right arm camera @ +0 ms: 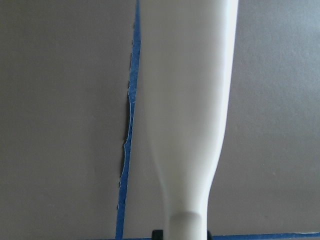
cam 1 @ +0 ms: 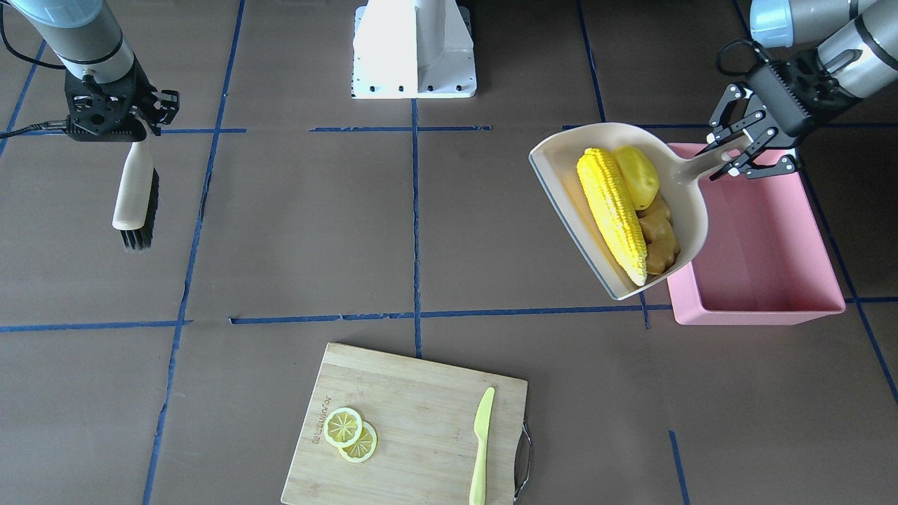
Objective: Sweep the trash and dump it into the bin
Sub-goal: 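Carry the dustpan with the left gripper over the pink bin, then tilt the dustpan with the left gripper to dump items into the pink bin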
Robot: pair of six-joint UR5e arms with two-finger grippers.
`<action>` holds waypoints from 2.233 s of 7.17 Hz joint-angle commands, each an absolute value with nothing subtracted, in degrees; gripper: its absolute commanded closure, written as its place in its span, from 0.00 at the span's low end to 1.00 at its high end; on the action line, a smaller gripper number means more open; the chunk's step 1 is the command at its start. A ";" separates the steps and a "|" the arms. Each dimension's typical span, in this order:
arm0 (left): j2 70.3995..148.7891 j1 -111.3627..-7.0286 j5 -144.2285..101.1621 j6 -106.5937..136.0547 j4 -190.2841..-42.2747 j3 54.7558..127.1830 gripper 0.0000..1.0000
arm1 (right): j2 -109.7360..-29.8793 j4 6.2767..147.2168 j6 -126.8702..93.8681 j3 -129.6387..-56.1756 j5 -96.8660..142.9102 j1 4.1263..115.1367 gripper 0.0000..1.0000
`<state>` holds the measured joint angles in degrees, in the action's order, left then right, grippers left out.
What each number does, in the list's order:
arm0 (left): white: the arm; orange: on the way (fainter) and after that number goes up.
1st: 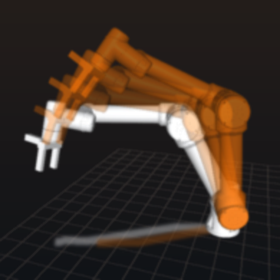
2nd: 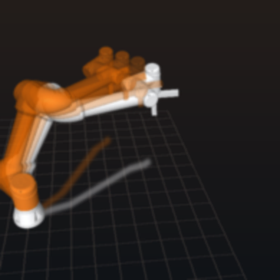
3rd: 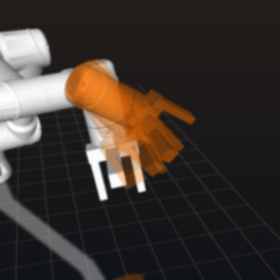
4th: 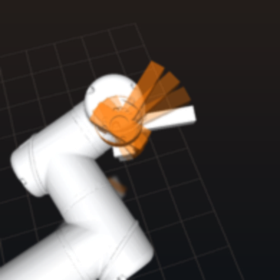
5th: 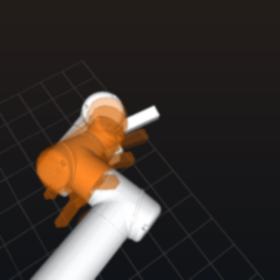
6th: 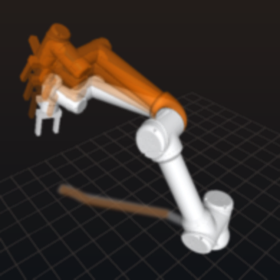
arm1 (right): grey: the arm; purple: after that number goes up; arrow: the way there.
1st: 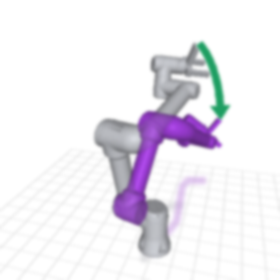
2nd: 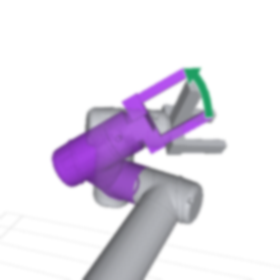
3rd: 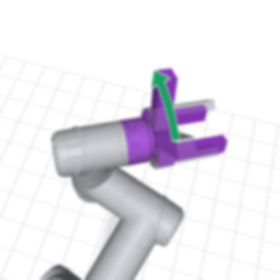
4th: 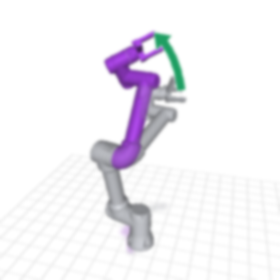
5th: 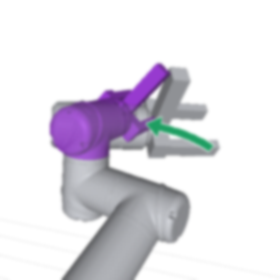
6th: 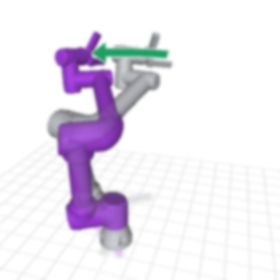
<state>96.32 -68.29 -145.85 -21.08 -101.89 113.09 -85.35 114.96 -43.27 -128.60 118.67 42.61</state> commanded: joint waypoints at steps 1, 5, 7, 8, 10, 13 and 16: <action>90.63 -76.25 -147.74 -32.82 -101.60 112.07 1.00 | -87.09 114.96 -40.97 -128.58 119.00 44.29 1.00; 85.17 -87.69 -146.78 -53.40 -101.51 103.56 1.00 | -95.85 103.86 -40.78 -128.24 120.32 44.30 1.00; 82.98 -88.94 -141.20 -57.81 -101.51 103.27 1.00 | -98.35 100.55 -40.69 -127.97 120.67 44.38 1.00; 82.36 -88.95 -135.76 -59.49 -101.43 104.40 1.00 | -98.44 100.55 -40.69 -127.62 121.02 44.38 0.99; 82.35 -88.42 -129.67 -60.38 -101.34 105.63 1.00 | -98.44 100.55 -40.69 -127.62 121.38 44.38 0.99; 82.01 -86.93 -118.60 -60.73 -91.38 115.35 1.00 | -98.70 100.55 -40.61 -127.53 122.07 44.91 0.99; 82.00 -86.48 -108.31 -62.47 -81.74 122.43 1.00 | -98.53 100.46 -40.61 -127.09 122.17 44.91 0.99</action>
<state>82.07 -86.61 -112.17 -61.23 -83.65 121.10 -98.65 100.49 -40.61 -127.29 122.08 44.90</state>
